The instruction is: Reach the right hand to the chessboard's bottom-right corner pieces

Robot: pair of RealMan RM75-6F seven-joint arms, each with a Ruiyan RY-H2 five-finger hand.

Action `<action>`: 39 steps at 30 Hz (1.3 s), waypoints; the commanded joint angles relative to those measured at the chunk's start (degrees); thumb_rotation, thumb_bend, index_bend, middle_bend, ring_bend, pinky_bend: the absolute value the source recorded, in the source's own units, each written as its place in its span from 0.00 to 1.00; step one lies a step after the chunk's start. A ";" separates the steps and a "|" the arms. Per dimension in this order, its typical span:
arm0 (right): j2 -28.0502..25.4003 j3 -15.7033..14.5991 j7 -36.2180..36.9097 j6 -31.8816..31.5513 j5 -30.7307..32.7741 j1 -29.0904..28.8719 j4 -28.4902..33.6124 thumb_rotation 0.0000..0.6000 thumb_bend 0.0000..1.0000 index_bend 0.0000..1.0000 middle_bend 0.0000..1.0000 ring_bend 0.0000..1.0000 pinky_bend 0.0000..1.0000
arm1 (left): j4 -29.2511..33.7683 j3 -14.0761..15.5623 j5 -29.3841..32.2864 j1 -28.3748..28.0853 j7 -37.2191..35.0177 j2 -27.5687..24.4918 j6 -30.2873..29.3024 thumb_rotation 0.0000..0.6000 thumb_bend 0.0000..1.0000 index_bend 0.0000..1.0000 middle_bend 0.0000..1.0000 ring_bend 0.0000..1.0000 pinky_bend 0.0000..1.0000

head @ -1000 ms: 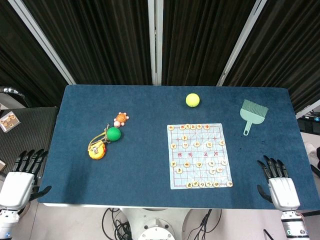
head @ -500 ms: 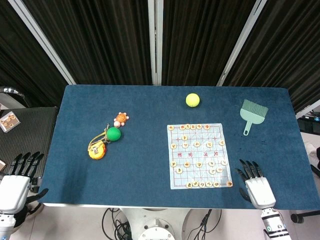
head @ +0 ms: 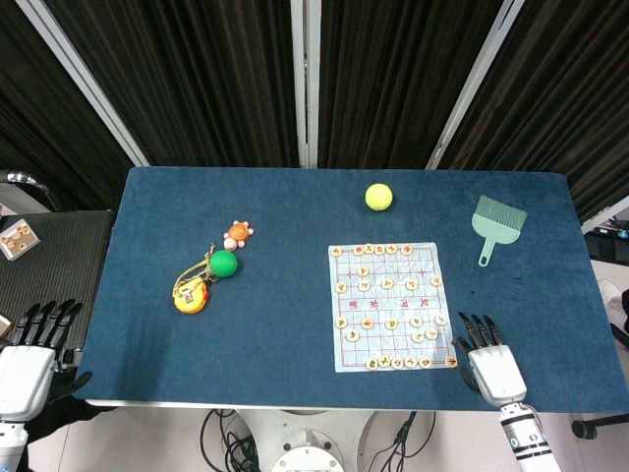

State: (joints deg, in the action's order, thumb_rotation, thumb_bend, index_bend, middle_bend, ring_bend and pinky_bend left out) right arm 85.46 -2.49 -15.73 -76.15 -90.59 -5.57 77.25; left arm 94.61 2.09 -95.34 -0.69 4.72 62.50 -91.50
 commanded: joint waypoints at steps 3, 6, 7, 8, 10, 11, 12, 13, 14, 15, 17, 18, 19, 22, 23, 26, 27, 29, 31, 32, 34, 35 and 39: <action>0.26 -0.17 -0.25 0.53 0.23 -0.29 -0.21 1.00 0.26 0.38 0.00 0.00 0.00 | 0.02 -0.12 -0.42 -0.02 -0.09 -0.18 -0.37 1.00 0.11 0.07 0.05 0.00 0.00; 0.51 -0.18 -0.68 0.90 0.44 -0.53 -0.28 1.00 0.26 0.38 0.00 0.00 0.00 | 0.16 -0.21 -0.40 -0.09 -0.07 -0.39 -0.32 1.00 0.11 0.07 0.05 0.00 0.00; 0.59 -0.16 -0.67 1.05 0.56 -0.63 -0.19 1.00 0.26 0.38 0.00 0.00 0.00 | 0.12 -0.21 -0.31 -0.11 -0.13 -0.43 -0.22 1.00 0.11 0.07 0.05 0.00 0.00; 0.63 -0.13 -0.70 1.16 0.65 -0.72 -0.14 1.00 0.26 0.38 0.00 0.00 0.00 | 0.09 -0.21 -0.26 -0.13 -0.18 -0.43 -0.13 1.00 0.11 0.07 0.05 0.00 0.00; 0.72 -0.14 -0.88 1.38 0.72 -0.90 -0.07 1.00 0.26 0.38 0.00 0.00 0.00 | 0.03 -0.18 -0.18 -0.14 -0.27 -0.43 0.01 1.00 0.11 0.07 0.05 0.00 0.00; 0.78 -0.16 -1.02 1.51 0.77 -1.01 -0.01 1.00 0.26 0.38 0.00 0.00 0.00 | -0.02 -0.17 -0.17 -0.14 -0.29 -0.43 0.05 1.00 0.11 0.07 0.05 0.00 0.00; 0.80 -0.18 -1.16 1.65 0.82 -1.10 0.05 1.00 0.26 0.39 0.00 0.00 0.00 | -0.04 -0.17 -0.18 -0.14 -0.31 -0.42 0.05 1.00 0.11 0.07 0.05 0.00 0.00; 0.81 -0.21 -1.33 1.83 0.90 -1.18 0.11 1.00 0.26 0.39 0.00 0.00 0.00 | -0.05 -0.17 -0.21 -0.13 -0.34 -0.42 0.01 1.00 0.11 0.07 0.05 0.00 0.00; 0.81 -0.23 -1.55 2.05 1.03 -1.29 0.21 1.00 0.26 0.39 0.00 0.00 0.00 | -0.08 -0.18 -0.23 -0.11 -0.38 -0.42 -0.06 1.00 0.11 0.07 0.05 0.00 0.00; 0.79 -0.25 -1.69 2.19 1.13 -1.36 0.31 1.00 0.26 0.40 0.00 0.00 0.00 | -0.09 -0.20 -0.22 -0.10 -0.42 -0.43 -0.09 1.00 0.11 0.07 0.05 0.00 0.00; 0.76 -0.35 -2.01 2.49 1.28 -1.50 0.51 1.00 0.26 0.41 0.00 0.00 0.00 | -0.14 -0.21 -0.17 -0.04 -0.48 -0.45 -0.15 1.00 0.11 0.07 0.05 0.00 0.00; 0.77 -0.40 -2.10 2.55 1.30 -1.54 0.57 1.00 0.26 0.41 0.00 0.00 0.00 | -0.18 -0.21 -0.16 -0.02 -0.54 -0.45 -0.17 1.00 0.11 0.07 0.05 0.00 0.00; 0.80 -0.43 -2.17 2.54 1.31 -1.56 0.59 1.00 0.26 0.42 0.00 0.00 0.00 | -0.21 -0.22 -0.14 -0.01 -0.59 -0.45 -0.18 1.00 0.11 0.07 0.05 0.00 0.00; 0.93 -0.53 -2.27 2.59 1.43 -1.60 0.57 1.00 0.27 0.43 0.00 0.00 0.00 | -0.39 -0.20 -0.11 0.02 -0.75 -0.41 -0.16 1.00 0.11 0.07 0.05 0.00 0.00; 0.97 -0.58 -2.34 2.59 1.43 -1.63 0.54 1.00 0.27 0.44 0.00 0.00 0.00 | -0.46 -0.19 -0.12 0.03 -0.80 -0.38 -0.17 1.00 0.11 0.07 0.05 0.00 0.00; 1.15 -0.69 -2.45 2.55 1.45 -1.66 0.36 1.00 0.27 0.47 0.00 0.00 0.00 | -0.62 -0.20 -0.09 0.07 -0.96 -0.33 -0.22 1.00 0.11 0.07 0.05 0.00 0.00; 1.23 -0.71 -2.48 2.50 1.43 -1.66 0.27 1.00 0.27 0.48 0.00 0.00 0.00 | -0.66 -0.19 -0.11 0.09 -1.02 -0.32 -0.25 1.00 0.11 0.07 0.05 0.00 0.00; 1.37 -0.77 -2.44 2.44 1.42 -1.67 0.13 1.00 0.27 0.51 0.00 0.00 0.00 | -0.78 -0.18 -0.14 0.17 -1.21 -0.29 -0.38 1.00 0.11 0.07 0.05 0.00 0.00; 1.48 -0.77 -2.26 2.27 1.37 -1.69 0.02 1.00 0.27 0.53 0.00 0.00 0.00 | -0.92 -0.16 -0.09 0.28 -1.36 -0.29 -0.50 1.00 0.11 0.07 0.05 0.00 0.00; 1.52 -0.75 -2.10 2.12 1.31 -1.69 -0.05 1.00 0.27 0.53 0.00 0.00 0.00 | -0.97 -0.14 -0.08 0.33 -1.41 -0.31 -0.57 1.00 0.11 0.07 0.05 0.00 0.00; 1.50 -0.69 -1.68 1.63 1.07 -1.68 -0.09 1.00 0.27 0.53 0.00 0.00 0.00 | -1.02 -0.13 -0.06 0.41 -1.45 -0.34 -0.65 1.00 0.11 0.07 0.05 0.00 0.00; 1.46 -0.68 -1.45 1.36 0.94 -1.66 -0.12 1.00 0.27 0.53 0.00 0.00 0.00 | -1.04 -0.11 -0.07 0.47 -1.48 -0.35 -0.72 1.00 0.11 0.07 0.05 0.00 0.00; 1.13 -0.21 -0.71 0.35 0.92 -1.59 0.18 1.00 0.27 0.53 0.00 0.00 0.00 | -1.16 -0.08 -0.11 0.60 -1.62 -0.33 -0.88 1.00 0.11 0.07 0.05 0.00 0.00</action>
State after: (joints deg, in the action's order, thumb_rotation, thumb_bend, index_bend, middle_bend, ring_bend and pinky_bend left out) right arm 86.67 -2.81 -16.55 -75.68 -89.68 -7.18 77.36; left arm 93.44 2.02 -95.44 -0.09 3.09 62.17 -92.37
